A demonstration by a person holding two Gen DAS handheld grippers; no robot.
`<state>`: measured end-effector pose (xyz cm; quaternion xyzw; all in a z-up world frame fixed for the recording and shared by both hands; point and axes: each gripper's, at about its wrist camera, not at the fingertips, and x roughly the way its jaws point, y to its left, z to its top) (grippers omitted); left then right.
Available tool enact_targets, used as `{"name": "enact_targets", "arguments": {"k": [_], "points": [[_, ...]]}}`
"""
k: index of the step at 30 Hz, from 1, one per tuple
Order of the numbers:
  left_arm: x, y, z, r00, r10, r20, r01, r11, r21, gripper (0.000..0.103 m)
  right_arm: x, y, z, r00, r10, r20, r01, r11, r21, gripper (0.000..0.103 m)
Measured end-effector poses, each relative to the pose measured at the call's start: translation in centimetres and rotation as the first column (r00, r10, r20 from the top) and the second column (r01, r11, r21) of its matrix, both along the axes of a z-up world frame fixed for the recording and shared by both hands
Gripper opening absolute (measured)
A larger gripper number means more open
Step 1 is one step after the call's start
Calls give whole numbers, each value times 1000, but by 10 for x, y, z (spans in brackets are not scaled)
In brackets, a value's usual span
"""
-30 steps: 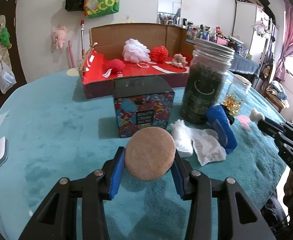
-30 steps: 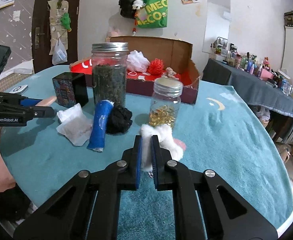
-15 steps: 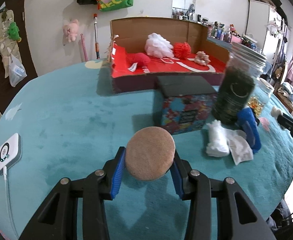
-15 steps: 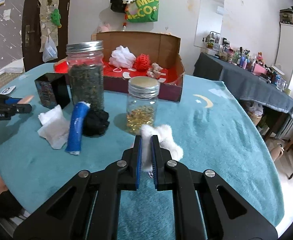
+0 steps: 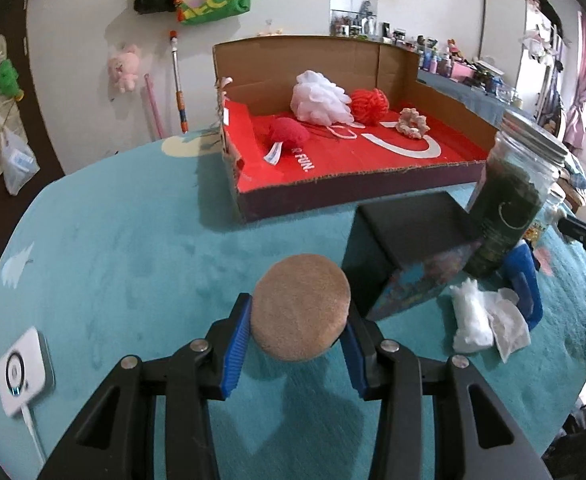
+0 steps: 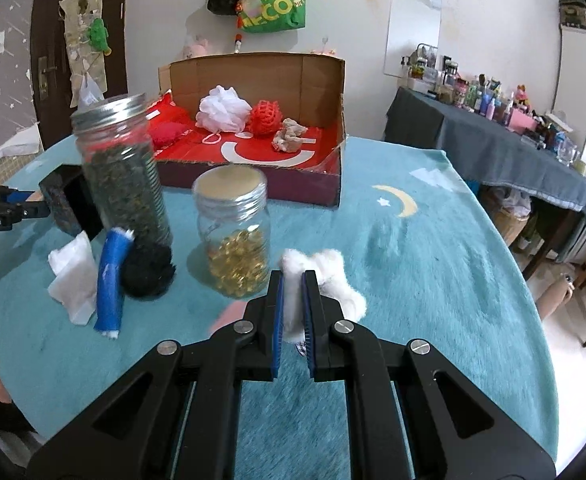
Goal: Organize soft objects
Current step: 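Carry the tan pad with the left tool while the right tool carries the white star into the box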
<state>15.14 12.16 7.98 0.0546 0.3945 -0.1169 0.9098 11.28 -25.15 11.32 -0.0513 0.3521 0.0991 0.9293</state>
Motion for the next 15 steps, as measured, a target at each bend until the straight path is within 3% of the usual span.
{"name": "enact_targets", "arguments": {"k": [15], "points": [[41, -2, 12, 987, -158, 32, 157, 987, 29, 45, 42, -15, 17, 994, 106, -10, -105, 994, 19, 8]]}}
